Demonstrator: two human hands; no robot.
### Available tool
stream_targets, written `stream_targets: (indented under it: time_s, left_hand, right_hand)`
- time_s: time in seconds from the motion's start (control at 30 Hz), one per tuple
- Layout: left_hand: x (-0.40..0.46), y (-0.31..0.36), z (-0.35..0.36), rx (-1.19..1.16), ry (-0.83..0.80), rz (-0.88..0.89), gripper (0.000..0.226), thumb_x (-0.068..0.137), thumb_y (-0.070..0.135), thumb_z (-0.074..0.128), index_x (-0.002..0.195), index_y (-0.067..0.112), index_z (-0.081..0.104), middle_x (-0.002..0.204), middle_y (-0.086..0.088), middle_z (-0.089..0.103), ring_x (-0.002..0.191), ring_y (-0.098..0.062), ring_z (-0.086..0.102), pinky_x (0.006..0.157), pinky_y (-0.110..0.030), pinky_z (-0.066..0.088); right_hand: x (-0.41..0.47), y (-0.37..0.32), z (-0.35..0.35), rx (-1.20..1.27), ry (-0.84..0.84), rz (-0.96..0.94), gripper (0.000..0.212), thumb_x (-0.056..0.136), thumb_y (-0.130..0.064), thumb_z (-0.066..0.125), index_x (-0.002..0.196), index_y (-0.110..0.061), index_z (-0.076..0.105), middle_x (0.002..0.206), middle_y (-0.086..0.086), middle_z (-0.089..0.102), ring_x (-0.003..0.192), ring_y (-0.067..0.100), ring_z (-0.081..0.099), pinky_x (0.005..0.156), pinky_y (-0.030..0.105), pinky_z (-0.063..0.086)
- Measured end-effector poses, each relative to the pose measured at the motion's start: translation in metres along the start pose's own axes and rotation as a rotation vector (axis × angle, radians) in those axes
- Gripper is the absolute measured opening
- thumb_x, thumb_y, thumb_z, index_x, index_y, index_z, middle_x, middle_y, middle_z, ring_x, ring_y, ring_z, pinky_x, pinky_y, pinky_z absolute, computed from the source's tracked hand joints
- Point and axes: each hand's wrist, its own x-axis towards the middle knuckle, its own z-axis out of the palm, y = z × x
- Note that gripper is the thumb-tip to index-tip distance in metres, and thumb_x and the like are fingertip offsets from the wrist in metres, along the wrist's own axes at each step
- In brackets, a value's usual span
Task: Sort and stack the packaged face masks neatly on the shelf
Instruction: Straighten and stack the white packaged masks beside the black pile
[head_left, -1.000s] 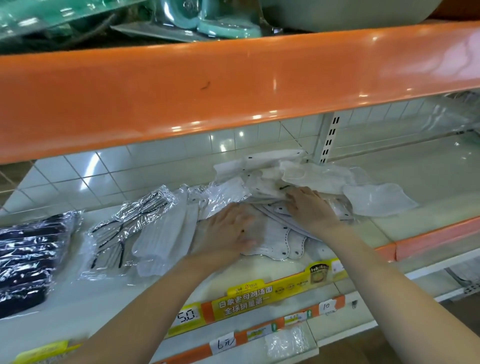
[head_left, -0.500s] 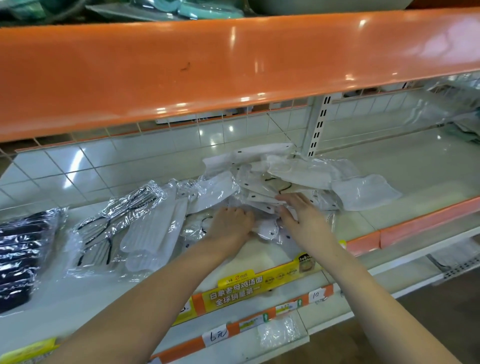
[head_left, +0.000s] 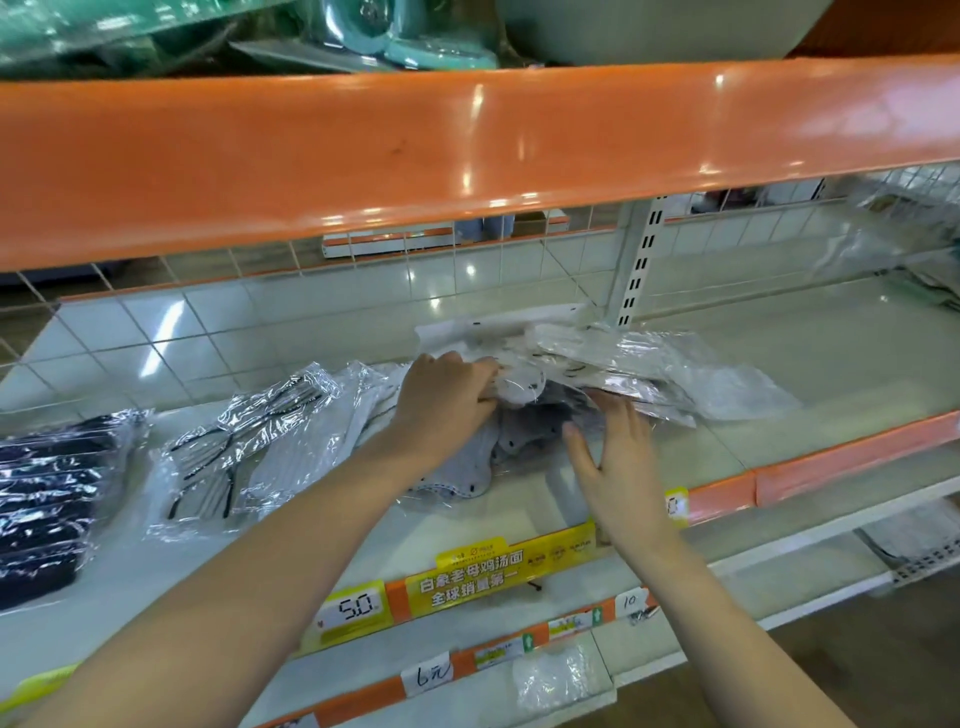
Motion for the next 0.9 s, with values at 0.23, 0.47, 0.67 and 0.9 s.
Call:
stream_targets:
  time_s: [0.23,0.47,0.67,0.9]
  left_hand:
    - [-0.016,-0.014,-0.010,-0.181,0.162,-0.134,0.033,0.083,0.017,0.061,0.117,0.014,0.063,0.086,-0.015,0.067,0.079,-0.034,0.062,0.064,-0.030,0.036]
    - [-0.028,-0.017,-0.027,-0.119,0.478,0.064,0.028,0.058,0.011,0.064,0.086,0.009,0.070,0.060,-0.005,0.059,0.063,-0.019,0.051,0.064,-0.023,0.033]
    - [-0.037,-0.031,-0.037,-0.224,0.546,-0.050,0.033,0.069,0.022,0.048,0.093,0.010,0.066,0.071,-0.009,0.063,0.070,-0.022,0.054,0.057,-0.026,0.033]
    - [-0.053,-0.057,-0.051,-0.431,0.833,-0.137,0.030,0.078,0.005,0.052,0.102,0.022,0.056,0.081,-0.003,0.061,0.076,-0.017,0.053,0.062,-0.026,0.039]
  right_hand:
    - [0.000,-0.002,0.006,-0.004,-0.028,0.016,0.055,0.086,-0.047,0.044,0.126,-0.011,0.053,0.119,0.007,0.059,0.111,0.027,0.052,0.092,0.041,0.044]
    - [0.001,-0.008,0.011,0.081,0.031,0.042,0.041,0.089,-0.018,0.065,0.126,-0.006,0.051,0.117,0.009,0.057,0.110,0.022,0.049,0.085,0.020,0.034]
    - [-0.001,-0.004,0.022,0.139,-0.018,0.033,0.044,0.089,-0.015,0.063,0.129,-0.005,0.049,0.114,0.003,0.052,0.110,0.022,0.051,0.089,0.027,0.041]
    - [0.000,-0.017,0.038,0.163,-0.040,0.021,0.042,0.089,-0.012,0.064,0.128,-0.005,0.050,0.112,0.002,0.051,0.105,0.021,0.053,0.081,0.016,0.035]
